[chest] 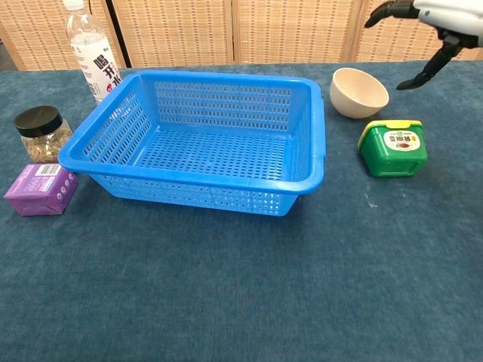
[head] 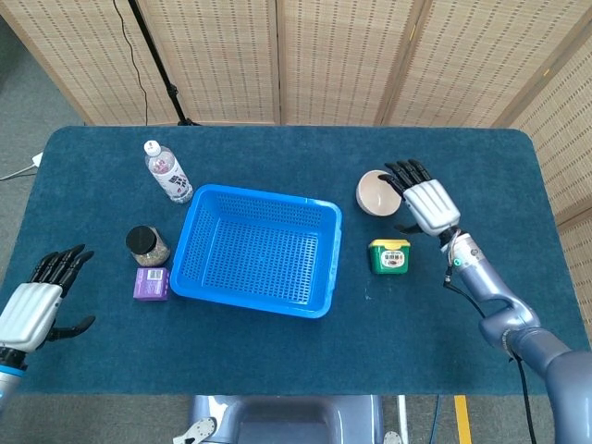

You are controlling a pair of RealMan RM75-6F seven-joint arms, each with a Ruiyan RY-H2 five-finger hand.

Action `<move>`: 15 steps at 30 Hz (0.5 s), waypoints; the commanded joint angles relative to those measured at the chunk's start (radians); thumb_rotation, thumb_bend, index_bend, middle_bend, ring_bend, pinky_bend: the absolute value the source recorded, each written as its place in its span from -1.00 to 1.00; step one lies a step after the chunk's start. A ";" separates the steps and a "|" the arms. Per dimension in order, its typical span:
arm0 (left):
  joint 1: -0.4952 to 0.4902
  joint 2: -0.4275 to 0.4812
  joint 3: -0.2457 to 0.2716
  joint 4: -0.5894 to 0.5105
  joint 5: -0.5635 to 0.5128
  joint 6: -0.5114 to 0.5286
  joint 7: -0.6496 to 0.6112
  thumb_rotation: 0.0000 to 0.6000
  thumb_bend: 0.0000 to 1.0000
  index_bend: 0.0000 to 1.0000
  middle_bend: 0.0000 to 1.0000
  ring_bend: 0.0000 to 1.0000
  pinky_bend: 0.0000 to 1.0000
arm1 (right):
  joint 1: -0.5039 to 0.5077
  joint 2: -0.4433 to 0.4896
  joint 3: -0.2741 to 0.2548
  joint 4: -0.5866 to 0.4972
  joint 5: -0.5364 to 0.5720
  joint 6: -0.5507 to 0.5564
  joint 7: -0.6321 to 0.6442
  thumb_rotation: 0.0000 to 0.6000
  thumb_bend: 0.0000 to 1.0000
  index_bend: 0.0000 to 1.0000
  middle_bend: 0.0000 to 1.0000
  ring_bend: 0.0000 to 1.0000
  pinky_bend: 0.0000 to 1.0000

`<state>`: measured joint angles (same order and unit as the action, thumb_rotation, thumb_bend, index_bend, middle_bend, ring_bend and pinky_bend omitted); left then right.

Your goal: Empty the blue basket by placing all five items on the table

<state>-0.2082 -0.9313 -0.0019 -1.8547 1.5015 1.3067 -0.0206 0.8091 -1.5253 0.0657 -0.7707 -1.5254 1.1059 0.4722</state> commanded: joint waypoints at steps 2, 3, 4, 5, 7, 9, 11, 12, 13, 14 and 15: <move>0.024 -0.003 -0.001 0.004 0.008 0.047 0.009 1.00 -0.58 -1.00 -1.00 -1.00 -1.00 | -0.110 0.187 -0.004 -0.254 -0.027 0.177 -0.073 1.00 -1.00 -0.80 -0.99 -1.00 -1.00; 0.032 -0.007 -0.001 0.004 0.009 0.062 0.015 1.00 -0.58 -1.00 -1.00 -1.00 -1.00 | -0.135 0.215 -0.012 -0.293 -0.028 0.202 -0.084 1.00 -1.00 -0.82 -1.00 -1.00 -1.00; 0.042 -0.012 -0.001 0.004 0.011 0.081 0.021 1.00 -0.58 -1.00 -1.00 -1.00 -1.00 | -0.168 0.251 -0.022 -0.344 -0.032 0.236 -0.100 1.00 -1.00 -0.82 -1.00 -1.00 -1.00; 0.050 -0.015 0.000 0.005 0.014 0.095 0.023 1.00 -0.58 -1.00 -1.00 -1.00 -1.00 | -0.188 0.270 -0.030 -0.372 -0.034 0.254 -0.110 1.00 -1.00 -0.84 -1.00 -1.00 -1.00; 0.069 -0.024 0.005 0.012 0.024 0.125 0.023 1.00 -0.58 -1.00 -1.00 -1.00 -1.00 | -0.242 0.309 -0.051 -0.426 -0.042 0.307 -0.139 1.00 -1.00 -0.86 -1.00 -1.00 -1.00; 0.083 -0.031 0.009 0.019 0.030 0.147 0.019 1.00 -0.58 -1.00 -1.00 -1.00 -1.00 | -0.284 0.328 -0.065 -0.452 -0.044 0.345 -0.166 1.00 -1.00 -0.88 -1.00 -1.00 -1.00; 0.097 -0.038 0.013 0.026 0.034 0.166 0.015 1.00 -0.58 -1.00 -1.00 -1.00 -1.00 | -0.325 0.339 -0.078 -0.468 -0.047 0.386 -0.201 1.00 -1.00 -0.88 -1.00 -1.00 -1.00; 0.106 -0.042 0.016 0.032 0.040 0.179 0.012 1.00 -0.58 -1.00 -1.00 -1.00 -1.00 | -0.353 0.343 -0.086 -0.475 -0.048 0.413 -0.227 1.00 -1.00 -0.88 -1.00 -1.00 -1.00; 0.113 -0.047 0.019 0.039 0.048 0.191 0.012 1.00 -0.58 -1.00 -1.00 -1.00 -1.00 | -0.380 0.342 -0.088 -0.479 -0.043 0.439 -0.254 1.00 -1.00 -0.88 -1.00 -1.00 -1.00; 0.118 -0.049 0.020 0.045 0.055 0.202 0.015 1.00 -0.58 -1.00 -1.00 -1.00 -1.00 | -0.396 0.340 -0.090 -0.479 -0.041 0.454 -0.270 1.00 -1.00 -0.89 -1.00 -1.00 -1.00; 0.123 -0.052 0.021 0.053 0.061 0.213 0.019 1.00 -0.58 -1.00 -1.00 -1.00 -1.00 | -0.415 0.338 -0.094 -0.478 -0.038 0.468 -0.287 1.00 -1.00 -0.89 -1.00 -1.00 -1.00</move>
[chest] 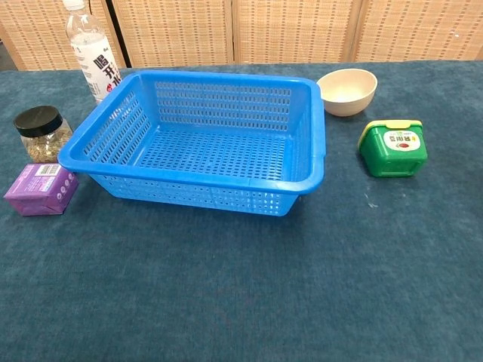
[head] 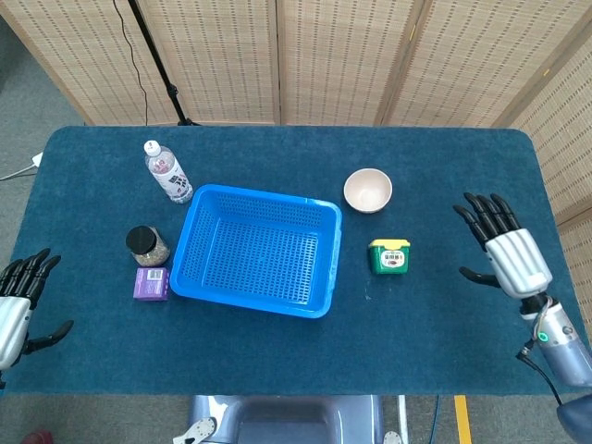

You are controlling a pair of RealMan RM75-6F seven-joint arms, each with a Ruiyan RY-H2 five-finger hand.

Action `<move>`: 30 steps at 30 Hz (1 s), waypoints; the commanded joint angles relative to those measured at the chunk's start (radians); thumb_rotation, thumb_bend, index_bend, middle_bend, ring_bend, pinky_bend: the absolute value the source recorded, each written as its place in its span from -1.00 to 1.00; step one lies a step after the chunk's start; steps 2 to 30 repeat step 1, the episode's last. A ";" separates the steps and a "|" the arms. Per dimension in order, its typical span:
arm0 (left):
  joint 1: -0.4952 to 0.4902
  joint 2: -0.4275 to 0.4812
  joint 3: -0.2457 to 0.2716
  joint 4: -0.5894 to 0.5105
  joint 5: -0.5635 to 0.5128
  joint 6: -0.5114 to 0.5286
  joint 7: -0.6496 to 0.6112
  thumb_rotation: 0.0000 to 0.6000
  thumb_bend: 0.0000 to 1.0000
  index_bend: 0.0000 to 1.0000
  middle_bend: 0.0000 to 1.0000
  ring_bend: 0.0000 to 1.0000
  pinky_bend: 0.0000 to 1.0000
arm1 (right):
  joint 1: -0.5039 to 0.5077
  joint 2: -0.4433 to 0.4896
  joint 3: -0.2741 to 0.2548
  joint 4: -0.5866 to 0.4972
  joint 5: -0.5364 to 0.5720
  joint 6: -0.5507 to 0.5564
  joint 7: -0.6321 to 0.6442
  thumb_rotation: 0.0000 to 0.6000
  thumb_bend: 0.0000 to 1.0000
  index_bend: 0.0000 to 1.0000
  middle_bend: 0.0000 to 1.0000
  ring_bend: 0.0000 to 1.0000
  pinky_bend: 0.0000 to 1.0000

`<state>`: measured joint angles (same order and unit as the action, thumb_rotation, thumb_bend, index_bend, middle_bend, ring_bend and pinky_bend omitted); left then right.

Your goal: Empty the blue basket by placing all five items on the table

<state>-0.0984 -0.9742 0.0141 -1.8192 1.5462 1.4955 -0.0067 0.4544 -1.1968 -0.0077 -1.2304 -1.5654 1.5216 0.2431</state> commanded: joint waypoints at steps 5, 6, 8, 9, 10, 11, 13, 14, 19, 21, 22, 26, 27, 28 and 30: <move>0.018 -0.013 0.006 0.025 0.022 0.033 0.010 1.00 -0.58 -1.00 -1.00 -1.00 -1.00 | -0.076 0.008 -0.025 -0.019 0.002 0.065 -0.069 1.00 -1.00 -0.89 -1.00 -1.00 -1.00; 0.018 -0.013 0.006 0.025 0.022 0.033 0.010 1.00 -0.58 -1.00 -1.00 -1.00 -1.00 | -0.076 0.008 -0.025 -0.019 0.002 0.065 -0.069 1.00 -1.00 -0.89 -1.00 -1.00 -1.00; 0.018 -0.013 0.006 0.025 0.022 0.033 0.010 1.00 -0.58 -1.00 -1.00 -1.00 -1.00 | -0.076 0.008 -0.025 -0.019 0.002 0.065 -0.069 1.00 -1.00 -0.89 -1.00 -1.00 -1.00; 0.018 -0.013 0.006 0.025 0.022 0.033 0.010 1.00 -0.58 -1.00 -1.00 -1.00 -1.00 | -0.076 0.008 -0.025 -0.019 0.002 0.065 -0.069 1.00 -1.00 -0.89 -1.00 -1.00 -1.00; 0.018 -0.013 0.006 0.025 0.022 0.033 0.010 1.00 -0.58 -1.00 -1.00 -1.00 -1.00 | -0.076 0.008 -0.025 -0.019 0.002 0.065 -0.069 1.00 -1.00 -0.89 -1.00 -1.00 -1.00; 0.018 -0.013 0.006 0.025 0.022 0.033 0.010 1.00 -0.58 -1.00 -1.00 -1.00 -1.00 | -0.076 0.008 -0.025 -0.019 0.002 0.065 -0.069 1.00 -1.00 -0.89 -1.00 -1.00 -1.00; 0.018 -0.013 0.006 0.025 0.022 0.033 0.010 1.00 -0.58 -1.00 -1.00 -1.00 -1.00 | -0.076 0.008 -0.025 -0.019 0.002 0.065 -0.069 1.00 -1.00 -0.89 -1.00 -1.00 -1.00; 0.018 -0.013 0.006 0.025 0.022 0.033 0.010 1.00 -0.58 -1.00 -1.00 -1.00 -1.00 | -0.076 0.008 -0.025 -0.019 0.002 0.065 -0.069 1.00 -1.00 -0.89 -1.00 -1.00 -1.00; 0.018 -0.013 0.006 0.025 0.022 0.033 0.010 1.00 -0.58 -1.00 -1.00 -1.00 -1.00 | -0.076 0.008 -0.025 -0.019 0.002 0.065 -0.069 1.00 -1.00 -0.89 -1.00 -1.00 -1.00; 0.018 -0.013 0.006 0.025 0.022 0.033 0.010 1.00 -0.58 -1.00 -1.00 -1.00 -1.00 | -0.076 0.008 -0.025 -0.019 0.002 0.065 -0.069 1.00 -1.00 -0.89 -1.00 -1.00 -1.00; 0.018 -0.013 0.006 0.025 0.022 0.033 0.010 1.00 -0.58 -1.00 -1.00 -1.00 -1.00 | -0.076 0.008 -0.025 -0.019 0.002 0.065 -0.069 1.00 -1.00 -0.89 -1.00 -1.00 -1.00; 0.018 -0.013 0.006 0.025 0.022 0.033 0.010 1.00 -0.58 -1.00 -1.00 -1.00 -1.00 | -0.076 0.008 -0.025 -0.019 0.002 0.065 -0.069 1.00 -1.00 -0.89 -1.00 -1.00 -1.00; 0.018 -0.013 0.006 0.025 0.022 0.033 0.010 1.00 -0.58 -1.00 -1.00 -1.00 -1.00 | -0.076 0.008 -0.025 -0.019 0.002 0.065 -0.069 1.00 -1.00 -0.89 -1.00 -1.00 -1.00; 0.018 -0.013 0.006 0.025 0.022 0.033 0.010 1.00 -0.58 -1.00 -1.00 -1.00 -1.00 | -0.076 0.008 -0.025 -0.019 0.002 0.065 -0.069 1.00 -1.00 -0.89 -1.00 -1.00 -1.00; 0.018 -0.013 0.006 0.025 0.022 0.033 0.010 1.00 -0.58 -1.00 -1.00 -1.00 -1.00 | -0.076 0.008 -0.025 -0.019 0.002 0.065 -0.069 1.00 -1.00 -0.89 -1.00 -1.00 -1.00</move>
